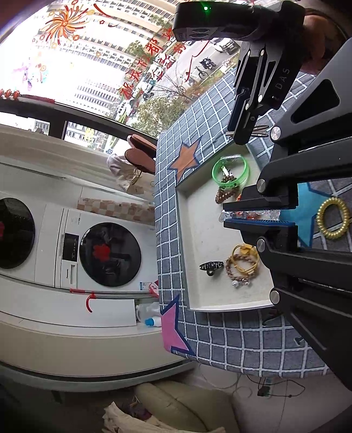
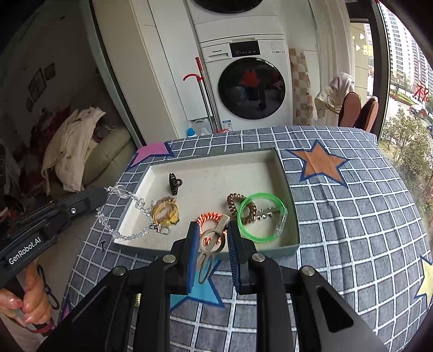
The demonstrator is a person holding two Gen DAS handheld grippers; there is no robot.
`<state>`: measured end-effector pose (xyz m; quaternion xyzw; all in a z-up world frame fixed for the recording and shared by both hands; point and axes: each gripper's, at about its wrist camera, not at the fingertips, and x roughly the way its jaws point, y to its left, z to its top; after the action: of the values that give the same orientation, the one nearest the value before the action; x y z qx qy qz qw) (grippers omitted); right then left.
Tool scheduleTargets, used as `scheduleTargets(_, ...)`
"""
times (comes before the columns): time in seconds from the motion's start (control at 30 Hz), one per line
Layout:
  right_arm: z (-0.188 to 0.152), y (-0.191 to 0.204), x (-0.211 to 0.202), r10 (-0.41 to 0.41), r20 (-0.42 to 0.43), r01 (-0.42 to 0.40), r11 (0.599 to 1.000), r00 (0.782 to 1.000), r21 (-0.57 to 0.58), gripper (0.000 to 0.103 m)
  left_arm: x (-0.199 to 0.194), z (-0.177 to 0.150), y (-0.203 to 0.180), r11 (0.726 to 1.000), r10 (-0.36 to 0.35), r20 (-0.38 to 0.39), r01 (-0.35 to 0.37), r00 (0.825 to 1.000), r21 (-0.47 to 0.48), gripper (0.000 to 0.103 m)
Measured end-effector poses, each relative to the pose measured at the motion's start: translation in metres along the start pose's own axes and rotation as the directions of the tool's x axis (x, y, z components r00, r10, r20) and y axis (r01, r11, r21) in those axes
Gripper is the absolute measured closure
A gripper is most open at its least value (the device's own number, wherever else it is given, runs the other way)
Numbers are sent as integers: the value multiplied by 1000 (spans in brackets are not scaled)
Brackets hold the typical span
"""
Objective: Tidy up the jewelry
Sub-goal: 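Carry the beige clip and beaded bracelet into the tray, open both tools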
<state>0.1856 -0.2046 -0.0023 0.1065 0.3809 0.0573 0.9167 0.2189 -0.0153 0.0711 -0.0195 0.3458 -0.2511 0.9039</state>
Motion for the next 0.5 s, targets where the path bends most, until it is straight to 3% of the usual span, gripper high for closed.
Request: scheduleTargets(0.5, 10, -9, 40, -3, -36, 3, 1000, 999, -2, 80, 51, 2, 19, 997, 73, -46, -74, 996, -11, 78)
